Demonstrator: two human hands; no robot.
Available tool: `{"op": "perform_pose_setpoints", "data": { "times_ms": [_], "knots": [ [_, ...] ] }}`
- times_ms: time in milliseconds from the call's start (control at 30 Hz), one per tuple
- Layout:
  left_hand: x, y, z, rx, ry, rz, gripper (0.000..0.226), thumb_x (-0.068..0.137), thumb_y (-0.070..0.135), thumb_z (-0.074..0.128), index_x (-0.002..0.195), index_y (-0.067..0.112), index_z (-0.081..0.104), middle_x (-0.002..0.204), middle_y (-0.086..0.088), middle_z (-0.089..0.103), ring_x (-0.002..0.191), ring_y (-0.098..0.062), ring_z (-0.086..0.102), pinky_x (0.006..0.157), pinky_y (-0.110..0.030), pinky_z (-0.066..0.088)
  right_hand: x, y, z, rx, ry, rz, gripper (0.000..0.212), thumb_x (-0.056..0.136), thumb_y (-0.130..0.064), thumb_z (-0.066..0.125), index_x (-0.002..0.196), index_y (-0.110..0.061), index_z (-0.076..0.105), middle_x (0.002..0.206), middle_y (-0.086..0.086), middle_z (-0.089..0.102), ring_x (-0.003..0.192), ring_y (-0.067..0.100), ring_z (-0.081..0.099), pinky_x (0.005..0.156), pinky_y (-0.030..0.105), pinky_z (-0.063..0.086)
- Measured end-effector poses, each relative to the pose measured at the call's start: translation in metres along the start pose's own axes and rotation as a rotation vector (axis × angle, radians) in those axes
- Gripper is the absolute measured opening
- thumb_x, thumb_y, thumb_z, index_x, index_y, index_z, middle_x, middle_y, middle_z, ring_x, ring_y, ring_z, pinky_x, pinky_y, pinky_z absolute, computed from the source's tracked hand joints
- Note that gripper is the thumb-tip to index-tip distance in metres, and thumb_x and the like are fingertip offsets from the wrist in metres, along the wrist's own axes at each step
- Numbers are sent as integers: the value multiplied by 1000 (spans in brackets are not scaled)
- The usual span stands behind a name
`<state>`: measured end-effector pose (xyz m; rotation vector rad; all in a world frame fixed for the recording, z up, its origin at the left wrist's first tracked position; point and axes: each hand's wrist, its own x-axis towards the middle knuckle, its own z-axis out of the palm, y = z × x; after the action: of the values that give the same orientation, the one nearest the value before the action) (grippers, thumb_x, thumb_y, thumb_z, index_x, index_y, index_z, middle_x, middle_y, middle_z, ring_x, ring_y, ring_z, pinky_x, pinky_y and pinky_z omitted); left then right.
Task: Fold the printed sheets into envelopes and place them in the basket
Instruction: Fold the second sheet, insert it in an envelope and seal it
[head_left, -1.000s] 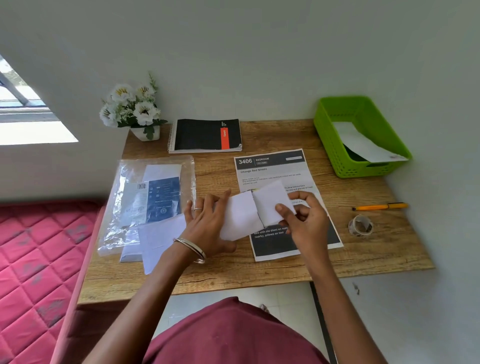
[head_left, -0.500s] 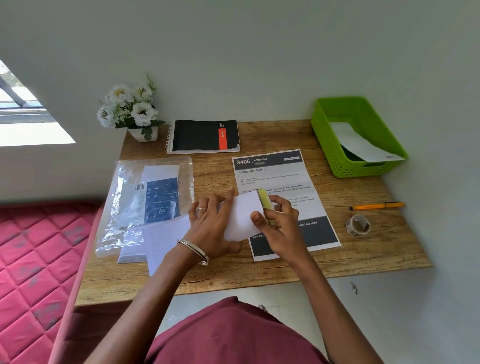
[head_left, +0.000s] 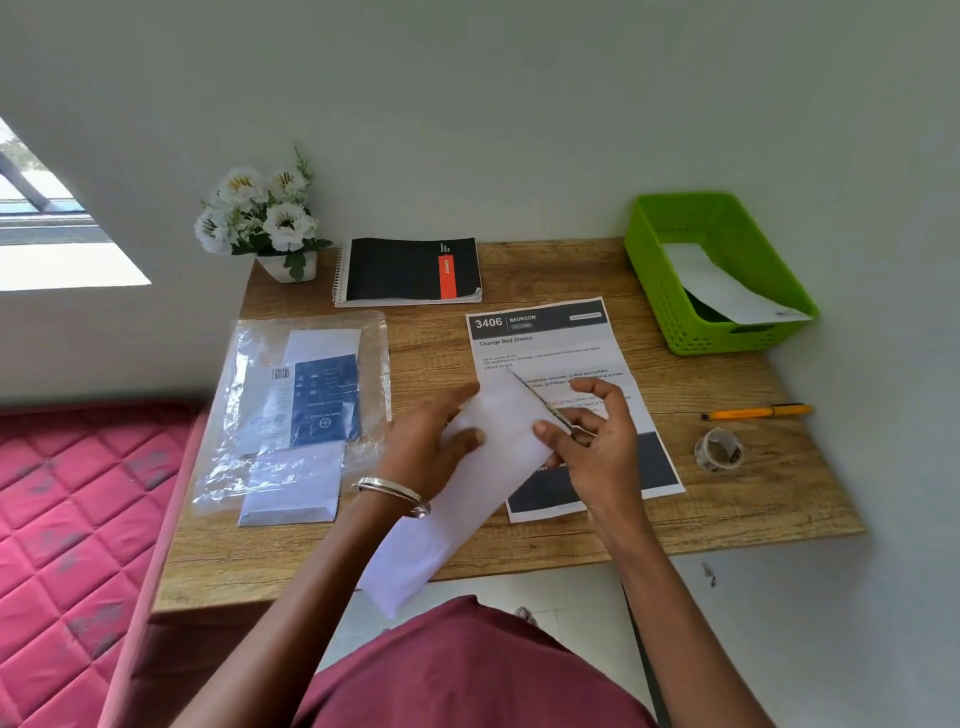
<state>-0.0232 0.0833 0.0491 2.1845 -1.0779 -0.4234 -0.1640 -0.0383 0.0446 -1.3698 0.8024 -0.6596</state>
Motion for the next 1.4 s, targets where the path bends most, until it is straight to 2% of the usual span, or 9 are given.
{"op": "perform_pose_setpoints", "data": {
  "times_ms": [167,567,633,700,867,1033,1133,1267,1400],
  "knots": [
    [4,1,-6,-151,113,-80,14,87,20,62,97,12,68,65,10,54,61,-8,47,56,-22,35,-3,-3,1,-1,25,-55,17,84,-16,70,100,-9,69,90,1,72,65,19,66,61,37,58],
    [13,24,-2,-397,145,-148,27,84,35,63,69,12,63,64,-2,63,57,-17,56,51,-32,43,6,-8,12,-101,-63,-80,25,78,-14,76,100,-17,68,91,6,71,82,22,69,62,37,58],
    [15,24,-2,-428,200,-172,30,82,32,67,64,9,61,62,-10,62,54,-17,51,50,-32,41,7,-11,13,-82,-61,-74,16,80,-13,74,95,-16,70,89,5,72,78,19,69,57,31,56],
    [15,25,-7,-479,228,-191,29,83,29,67,60,12,60,56,-1,58,50,-10,48,47,-24,39,6,-14,12,-37,-76,-61,13,83,-9,70,95,-15,72,85,4,74,68,17,67,54,28,55],
    [14,33,-16,-695,275,-228,24,86,20,64,64,9,64,55,9,59,47,0,52,44,-13,41,3,-21,8,74,-88,-24,21,84,-9,67,105,-13,68,84,8,75,69,24,69,62,31,57],
    [30,33,-31,-929,518,-392,22,85,22,65,70,8,58,58,7,56,46,-1,50,44,-17,44,0,-21,-2,-48,-446,157,52,76,-29,70,125,-20,54,101,9,73,95,27,69,82,40,57],
    [42,32,-44,-1122,642,-489,15,86,21,64,88,6,62,72,1,60,55,-7,54,44,-17,46,-5,-14,-7,-133,-576,222,50,74,-20,76,121,-17,58,107,6,72,99,24,68,81,39,57],
    [44,20,-56,-1141,662,-436,6,85,12,63,82,17,64,85,1,62,73,-9,57,59,-23,51,2,-12,-18,-289,-366,180,32,76,-19,76,106,-13,66,104,5,70,97,25,66,76,40,59],
    [37,4,-54,-883,517,-395,14,84,10,64,76,21,63,72,5,59,66,-5,55,59,-21,45,15,-26,-34,-542,-50,-57,19,79,-18,75,97,-14,71,90,-1,69,82,15,64,64,27,54]
  ]
}}
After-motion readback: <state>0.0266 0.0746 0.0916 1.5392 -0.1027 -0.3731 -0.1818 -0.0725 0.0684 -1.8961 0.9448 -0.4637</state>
